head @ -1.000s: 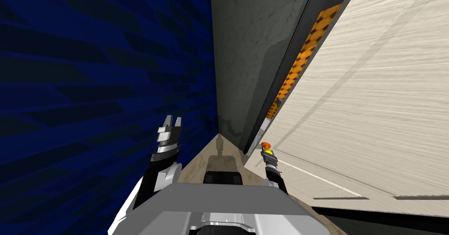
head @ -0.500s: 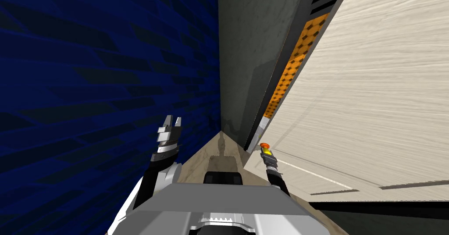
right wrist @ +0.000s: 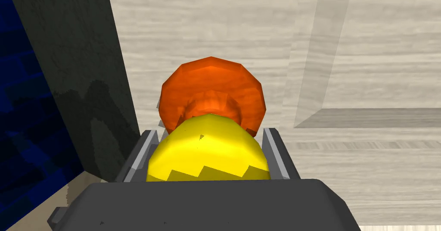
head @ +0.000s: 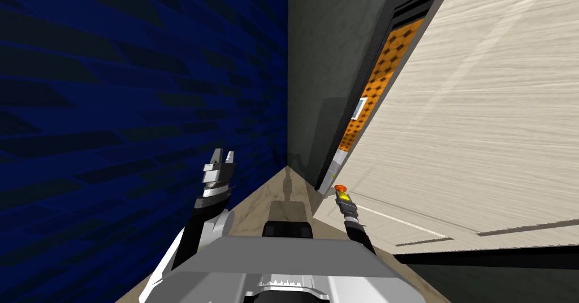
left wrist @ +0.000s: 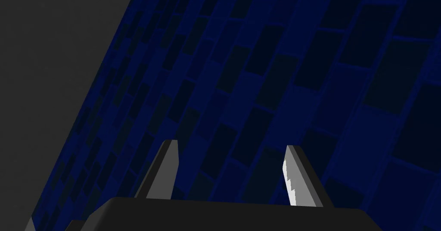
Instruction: Pull the door open
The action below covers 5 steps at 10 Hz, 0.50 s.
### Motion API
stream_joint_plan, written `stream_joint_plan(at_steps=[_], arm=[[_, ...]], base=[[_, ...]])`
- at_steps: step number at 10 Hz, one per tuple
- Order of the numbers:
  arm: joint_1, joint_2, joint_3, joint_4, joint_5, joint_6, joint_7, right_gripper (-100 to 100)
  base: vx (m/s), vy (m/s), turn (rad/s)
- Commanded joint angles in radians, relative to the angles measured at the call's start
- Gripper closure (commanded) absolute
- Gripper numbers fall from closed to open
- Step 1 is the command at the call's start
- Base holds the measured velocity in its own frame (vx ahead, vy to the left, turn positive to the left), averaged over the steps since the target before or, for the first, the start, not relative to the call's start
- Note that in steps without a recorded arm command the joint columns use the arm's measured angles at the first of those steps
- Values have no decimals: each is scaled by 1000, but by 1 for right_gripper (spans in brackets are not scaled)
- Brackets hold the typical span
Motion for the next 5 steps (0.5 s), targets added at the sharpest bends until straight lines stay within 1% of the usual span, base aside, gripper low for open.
stream_joint_plan(at_steps=[1,2,3,4,5], arm=[[13,-17,23,-3,12,-17,-24,100],[19,-26,34,-5,17,-24,-36,100],[28,-39,50,-8,25,-35,-53,100],[33,-48,60,-10,30,-42,-64,100],[40,-59,72,-13,36,-51,-78,100]], base=[[-233,-53,166],[-260,6,145],[-293,25,97],[-251,-11,87],[-238,-51,120]])
